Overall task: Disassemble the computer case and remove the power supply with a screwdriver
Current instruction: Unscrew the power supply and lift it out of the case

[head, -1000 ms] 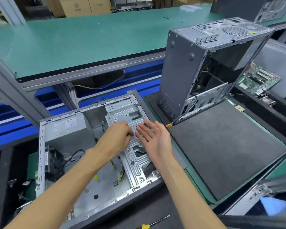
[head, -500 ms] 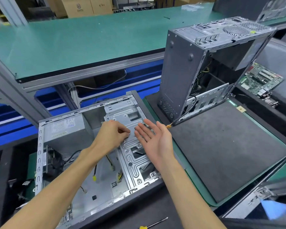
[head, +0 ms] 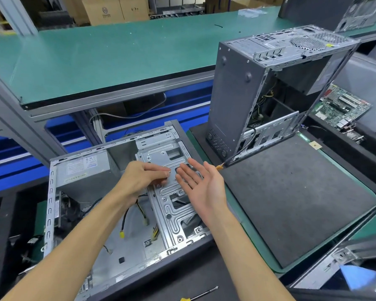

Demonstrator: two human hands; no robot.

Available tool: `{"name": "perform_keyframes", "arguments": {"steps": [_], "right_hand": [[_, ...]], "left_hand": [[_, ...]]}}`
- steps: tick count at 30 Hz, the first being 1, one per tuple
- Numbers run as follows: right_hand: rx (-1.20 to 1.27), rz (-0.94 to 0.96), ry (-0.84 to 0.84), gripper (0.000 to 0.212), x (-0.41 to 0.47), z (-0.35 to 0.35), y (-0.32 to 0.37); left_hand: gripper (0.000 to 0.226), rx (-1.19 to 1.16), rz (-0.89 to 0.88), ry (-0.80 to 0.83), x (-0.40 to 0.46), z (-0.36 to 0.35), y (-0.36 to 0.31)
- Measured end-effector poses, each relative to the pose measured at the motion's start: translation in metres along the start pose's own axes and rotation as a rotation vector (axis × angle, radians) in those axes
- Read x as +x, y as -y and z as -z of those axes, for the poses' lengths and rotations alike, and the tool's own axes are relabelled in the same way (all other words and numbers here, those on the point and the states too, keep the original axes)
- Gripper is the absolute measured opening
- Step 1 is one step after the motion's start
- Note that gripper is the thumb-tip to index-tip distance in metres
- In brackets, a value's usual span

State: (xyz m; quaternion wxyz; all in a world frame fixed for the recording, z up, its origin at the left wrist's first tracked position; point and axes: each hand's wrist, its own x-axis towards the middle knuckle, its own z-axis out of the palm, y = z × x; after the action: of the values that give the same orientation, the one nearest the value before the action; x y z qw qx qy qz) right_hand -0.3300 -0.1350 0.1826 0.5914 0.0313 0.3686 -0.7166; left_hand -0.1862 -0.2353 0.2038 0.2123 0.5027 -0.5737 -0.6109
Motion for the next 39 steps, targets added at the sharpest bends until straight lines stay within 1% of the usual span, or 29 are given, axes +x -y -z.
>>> {"name": "perform_keyframes", "arguments": {"steps": [3, 6, 8, 11, 13, 17, 20, 22, 25, 32, 35, 39], "right_hand": [[-0.116, 0.041, -0.002, 0.036, -0.002, -0.001, -0.002], [-0.355, 0.134, -0.001, 0.029, -0.006, -0.005, -0.005], [-0.479, 0.178, -0.007, 0.027, -0.007, -0.009, -0.008], [-0.536, 0.177, -0.007, 0.024, -0.009, -0.016, -0.012], [-0.577, 0.155, -0.021, 0.027, -0.01, -0.019, -0.015], [-0.657, 0.138, -0.048, 0.042, -0.011, -0.023, -0.016], [-0.657, 0.149, -0.013, 0.049, -0.015, -0.022, -0.015], [-0.652, 0.152, -0.002, 0.051, -0.015, -0.021, -0.016], [-0.666, 0.165, -0.018, 0.045, -0.013, -0.023, -0.02], [-0.75, 0.2, 0.034, 0.045, -0.021, -0.032, -0.022], [-0.752, 0.215, 0.076, 0.046, -0.026, -0.038, -0.022], [-0.768, 0.225, 0.14, 0.048, -0.034, -0.048, -0.031]], "left_hand": [[0.019, -0.309, 0.128, 0.045, -0.001, -0.001, -0.003], [0.026, -0.602, 0.225, 0.075, -0.003, -0.007, -0.003], [0.023, -0.716, 0.273, 0.097, -0.004, -0.012, -0.002], [0.015, -0.832, 0.315, 0.154, -0.006, -0.023, 0.001], [0.007, -0.87, 0.322, 0.168, -0.008, -0.031, 0.002], [0.015, -0.93, 0.358, 0.16, -0.012, -0.042, -0.002], [0.03, -1.005, 0.41, 0.188, -0.016, -0.044, -0.007], [0.03, -1.043, 0.427, 0.181, -0.018, -0.046, -0.011], [0.019, -1.072, 0.428, 0.165, -0.02, -0.049, -0.014], [0.015, -1.15, 0.461, 0.179, -0.022, -0.054, -0.01], [0.025, -1.136, 0.457, 0.165, -0.023, -0.052, -0.007], [0.047, -1.178, 0.461, 0.11, -0.032, -0.043, -0.002]]}}
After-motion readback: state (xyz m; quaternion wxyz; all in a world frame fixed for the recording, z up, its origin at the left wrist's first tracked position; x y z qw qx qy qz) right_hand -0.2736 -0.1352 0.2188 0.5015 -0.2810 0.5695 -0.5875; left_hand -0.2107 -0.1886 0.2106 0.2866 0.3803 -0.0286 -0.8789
